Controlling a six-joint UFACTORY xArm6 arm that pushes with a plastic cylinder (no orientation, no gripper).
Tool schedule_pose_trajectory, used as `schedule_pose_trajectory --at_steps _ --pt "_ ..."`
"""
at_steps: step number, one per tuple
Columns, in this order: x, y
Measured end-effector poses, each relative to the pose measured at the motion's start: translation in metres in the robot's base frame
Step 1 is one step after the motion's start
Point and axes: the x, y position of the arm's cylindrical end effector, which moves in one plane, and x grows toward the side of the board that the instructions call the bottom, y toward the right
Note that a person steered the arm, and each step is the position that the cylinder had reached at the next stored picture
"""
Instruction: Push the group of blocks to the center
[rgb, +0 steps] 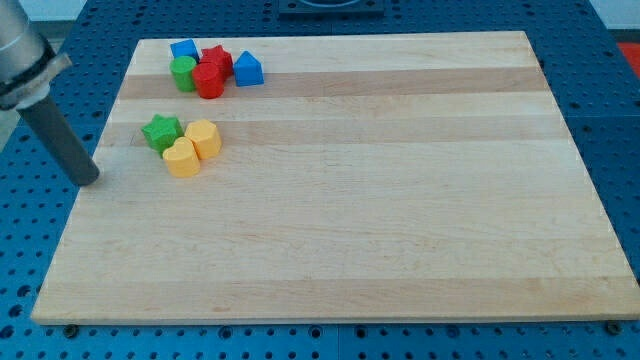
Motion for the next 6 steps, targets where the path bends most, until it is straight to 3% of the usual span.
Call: schedule_pose_trajectory --at_steps 2,6 --pt "-0.053 0.016" --pt "-0.047 0.138"
